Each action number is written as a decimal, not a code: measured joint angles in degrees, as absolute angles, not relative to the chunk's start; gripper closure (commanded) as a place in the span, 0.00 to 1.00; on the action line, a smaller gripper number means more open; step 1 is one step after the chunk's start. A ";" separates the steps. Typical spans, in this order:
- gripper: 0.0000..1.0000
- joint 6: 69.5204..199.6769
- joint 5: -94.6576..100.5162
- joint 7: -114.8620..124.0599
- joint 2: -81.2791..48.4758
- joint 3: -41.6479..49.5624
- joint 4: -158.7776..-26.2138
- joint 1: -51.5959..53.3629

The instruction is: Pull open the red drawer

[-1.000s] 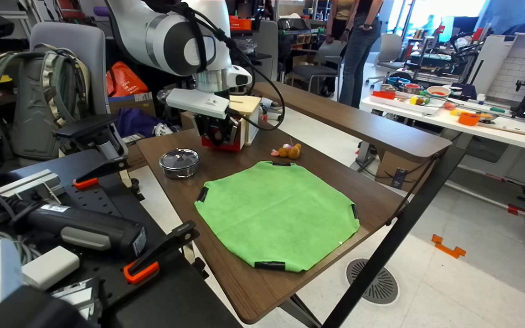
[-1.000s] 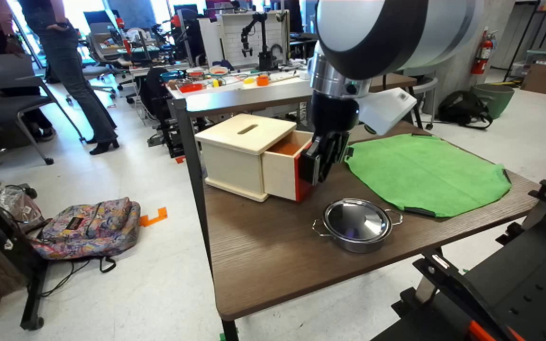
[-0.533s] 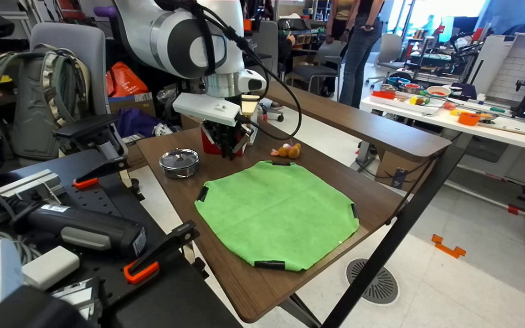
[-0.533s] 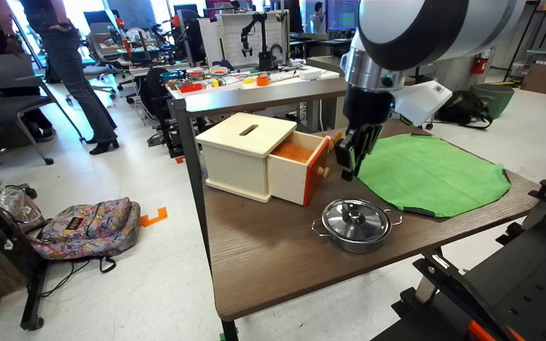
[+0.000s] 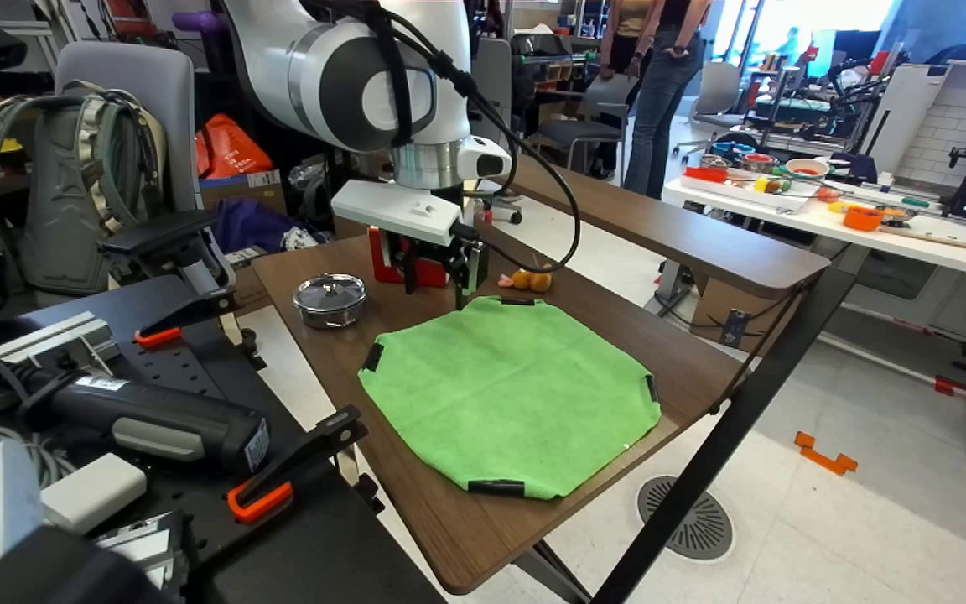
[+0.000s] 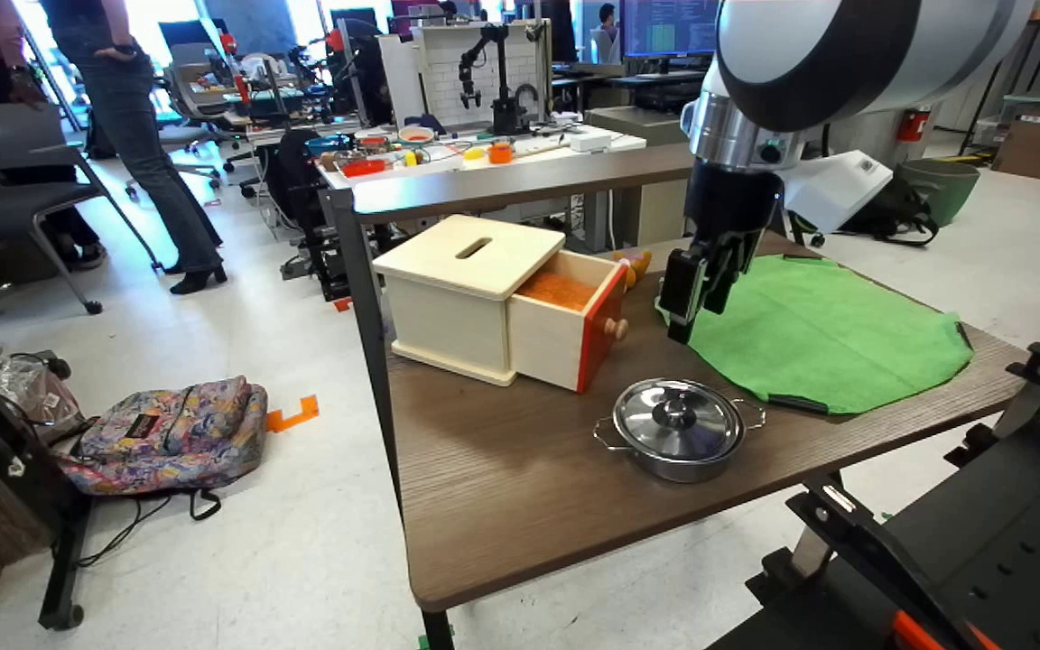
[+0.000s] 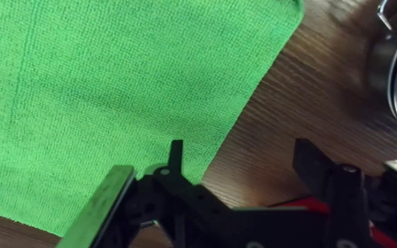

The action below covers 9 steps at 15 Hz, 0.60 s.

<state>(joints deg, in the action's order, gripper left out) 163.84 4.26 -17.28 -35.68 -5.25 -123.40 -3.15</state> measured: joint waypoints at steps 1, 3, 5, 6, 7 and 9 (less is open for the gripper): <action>0.00 163.84 4.26 -17.28 -35.67 -5.25 -123.40 -3.15; 0.00 163.83 4.26 -17.28 -35.47 -5.28 -123.42 -3.15; 0.00 163.80 4.26 -17.27 -34.38 -5.35 -123.73 -3.15; 0.00 163.75 4.23 -17.26 -33.39 -5.42 -124.14 -3.16; 0.00 163.54 4.18 -17.22 -32.05 -5.54 -124.72 -3.22; 0.00 162.82 3.89 -16.97 -28.60 -6.00 -126.10 -3.67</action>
